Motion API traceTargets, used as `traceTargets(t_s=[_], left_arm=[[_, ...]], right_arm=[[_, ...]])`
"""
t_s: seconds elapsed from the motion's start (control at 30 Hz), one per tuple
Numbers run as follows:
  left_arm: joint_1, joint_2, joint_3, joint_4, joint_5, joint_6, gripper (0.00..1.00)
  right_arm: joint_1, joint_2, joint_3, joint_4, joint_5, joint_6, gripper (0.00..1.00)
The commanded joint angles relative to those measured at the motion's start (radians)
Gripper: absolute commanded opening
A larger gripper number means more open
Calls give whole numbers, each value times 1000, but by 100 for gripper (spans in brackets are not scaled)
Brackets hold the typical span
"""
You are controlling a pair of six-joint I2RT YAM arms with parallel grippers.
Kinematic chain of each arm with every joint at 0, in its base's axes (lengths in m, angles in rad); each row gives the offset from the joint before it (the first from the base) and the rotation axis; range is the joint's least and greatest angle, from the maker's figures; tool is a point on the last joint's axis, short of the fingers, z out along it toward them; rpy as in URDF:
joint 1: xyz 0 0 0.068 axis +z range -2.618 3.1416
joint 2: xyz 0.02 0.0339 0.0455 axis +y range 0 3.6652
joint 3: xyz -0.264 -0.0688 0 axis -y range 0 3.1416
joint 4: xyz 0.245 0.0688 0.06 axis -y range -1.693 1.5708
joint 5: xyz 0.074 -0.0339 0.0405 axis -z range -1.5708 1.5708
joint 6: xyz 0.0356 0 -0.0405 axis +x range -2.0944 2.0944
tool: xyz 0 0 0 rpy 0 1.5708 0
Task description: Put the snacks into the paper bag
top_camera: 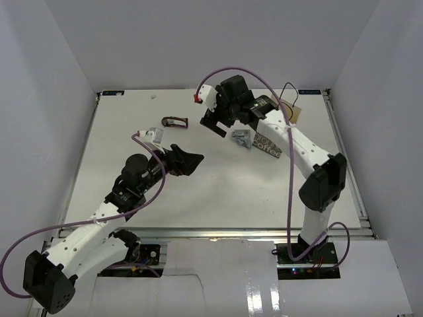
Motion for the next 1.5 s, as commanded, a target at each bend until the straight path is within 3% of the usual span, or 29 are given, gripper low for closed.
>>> traceTargets(t_s=[0.0, 0.13, 0.23, 0.37, 0.87, 0.97, 1.1, 1.3, 1.47], left_arm=[[5, -73, 20, -81, -77, -17, 98], [5, -147, -15, -107, -112, -39, 98], [5, -182, -37, -114, -126, -54, 98], [5, -184, -32, -132, -129, -56, 98], [5, -164, -42, -127, -119, -62, 98], [5, -164, -43, -127, -117, -65, 98], [5, -163, -42, -132, -120, -65, 98], [6, -156, -43, -124, -119, -63, 98], [5, -150, -45, -121, -114, -59, 98]], right_arm=[[-29, 111, -8, 1, 356, 79, 98], [-35, 214, -3, -5, 426, 189, 97], [-38, 265, -12, -8, 392, 222, 86], [-48, 311, -29, -5, 395, 239, 77], [-124, 455, -58, 12, 398, 248, 64], [-137, 469, -48, 12, 374, 242, 55], [-143, 457, -61, 13, 315, 231, 31], [-144, 345, -127, 29, 123, 191, 8], [-167, 102, -178, 3, -230, 6, 8]])
